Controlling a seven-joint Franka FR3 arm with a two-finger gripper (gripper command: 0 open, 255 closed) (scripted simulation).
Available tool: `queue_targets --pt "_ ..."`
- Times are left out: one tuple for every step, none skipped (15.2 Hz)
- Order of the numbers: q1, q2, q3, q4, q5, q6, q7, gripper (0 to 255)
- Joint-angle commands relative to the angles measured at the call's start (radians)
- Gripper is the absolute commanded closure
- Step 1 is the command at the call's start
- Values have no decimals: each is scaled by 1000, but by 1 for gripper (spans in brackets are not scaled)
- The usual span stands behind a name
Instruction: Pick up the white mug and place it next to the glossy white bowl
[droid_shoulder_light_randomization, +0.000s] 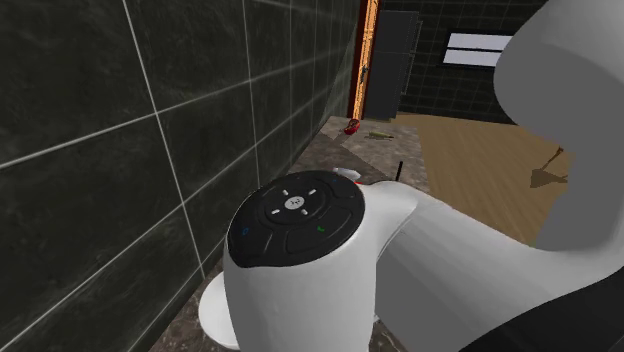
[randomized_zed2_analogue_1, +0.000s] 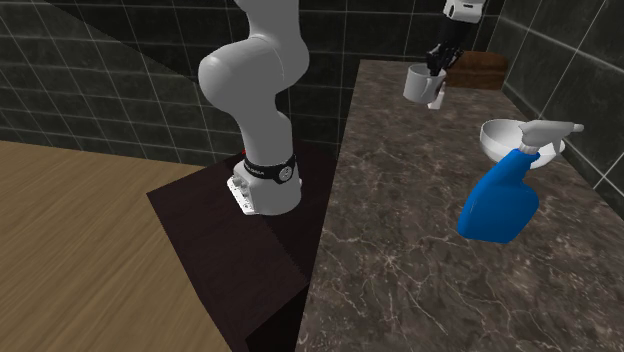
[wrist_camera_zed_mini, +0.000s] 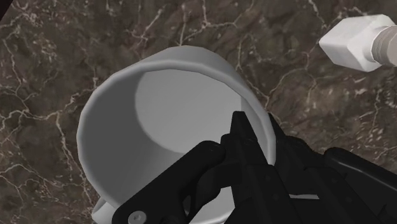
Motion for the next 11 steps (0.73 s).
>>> queue_targets --pt "17 25 -14 -9 -27 23 17 255" --pt "23 35 -21 -15 -37 34 24 255" --pt "30 46 -28 -20 -48 45 30 255" --pt "37 56 -36 -25 -60 56 37 255" --pt "45 67 -43 -30 -71 67 44 255" --pt "52 77 -51 -34 -82 78 51 255" --pt "59 87 -59 -39 -93 88 58 255" --pt "67 98 -67 -43 -105 99 64 255" --pt "74 108 -76 -47 -116 109 71 255" --pt "82 119 -84 -50 -127 120 78 255" --pt "90 129 -93 -54 -139 130 85 255"
